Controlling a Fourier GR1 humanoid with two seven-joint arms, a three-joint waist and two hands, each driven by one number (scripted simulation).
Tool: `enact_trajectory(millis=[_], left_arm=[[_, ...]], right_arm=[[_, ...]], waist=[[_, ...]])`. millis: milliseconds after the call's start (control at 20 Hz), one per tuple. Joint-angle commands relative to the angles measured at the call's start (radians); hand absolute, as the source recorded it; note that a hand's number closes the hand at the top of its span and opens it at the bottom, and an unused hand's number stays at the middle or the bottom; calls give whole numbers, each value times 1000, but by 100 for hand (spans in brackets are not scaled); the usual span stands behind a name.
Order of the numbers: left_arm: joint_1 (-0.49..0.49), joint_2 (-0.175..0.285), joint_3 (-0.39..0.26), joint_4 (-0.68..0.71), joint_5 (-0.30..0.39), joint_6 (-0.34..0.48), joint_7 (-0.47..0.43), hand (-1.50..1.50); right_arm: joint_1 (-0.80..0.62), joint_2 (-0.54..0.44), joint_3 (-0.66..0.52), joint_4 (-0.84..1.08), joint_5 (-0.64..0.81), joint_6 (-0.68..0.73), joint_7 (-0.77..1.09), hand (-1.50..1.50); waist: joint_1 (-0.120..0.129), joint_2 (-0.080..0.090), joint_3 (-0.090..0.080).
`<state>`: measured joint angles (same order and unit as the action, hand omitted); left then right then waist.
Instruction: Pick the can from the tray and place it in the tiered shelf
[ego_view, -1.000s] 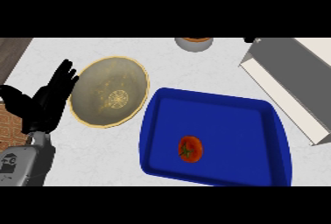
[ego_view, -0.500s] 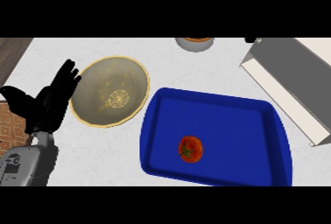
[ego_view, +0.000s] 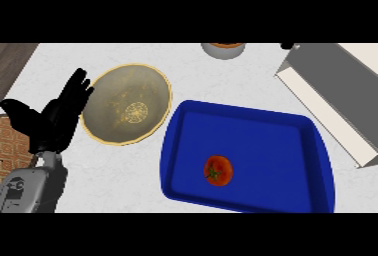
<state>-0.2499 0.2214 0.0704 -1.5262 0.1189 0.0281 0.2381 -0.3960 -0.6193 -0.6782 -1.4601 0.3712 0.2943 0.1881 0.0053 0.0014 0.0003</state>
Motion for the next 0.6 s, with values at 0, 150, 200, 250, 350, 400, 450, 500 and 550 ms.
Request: enact_trajectory(millis=[0, 150, 200, 250, 350, 400, 450, 500, 550], left_arm=[[-54, 41, 70, 102, 43, -57, -46, 0], [-22, -6, -3, -5, -7, -2, 35, 0], [-23, -17, 8, 50, -18, 1, -33, 0], [-45, -3, 22, 59, 16, -32, -21, 0], [10, -3, 0, -41, -14, -5, 29, 0], [-20, 8, 28, 22, -1, -21, -10, 0], [26, 29, 47, 4, 23, -60, -24, 0], [-6, -29, 5, 16, -14, -3, -16, 0], [11, 21, 41, 13, 14, -54, -14, 0]], right_arm=[[-11, -9, -12, 88, 38, -101, -35, -150], [-100, -17, -5, 247, 49, -213, -150, -150], [-72, -46, -43, 303, 16, -199, -233, -150], [-128, -57, -42, 352, 11, -224, -243, -150], [-133, -34, -34, 301, -9, -255, -235, -150], [-159, -121, -72, 430, -40, -213, -313, -150], [-136, -115, -70, 351, -68, -187, -269, -150], [-170, -105, -67, 396, -74, -221, -277, -150], [-164, -147, -77, 401, -84, -206, -279, -150]], waist=[[-4, 2, 0], [8, 1, 1], [2, 2, 0], [6, 3, 1], [4, -1, 0], [4, 2, 0], [0, -1, 0], [0, 0, 0], [0, -1, 0]])
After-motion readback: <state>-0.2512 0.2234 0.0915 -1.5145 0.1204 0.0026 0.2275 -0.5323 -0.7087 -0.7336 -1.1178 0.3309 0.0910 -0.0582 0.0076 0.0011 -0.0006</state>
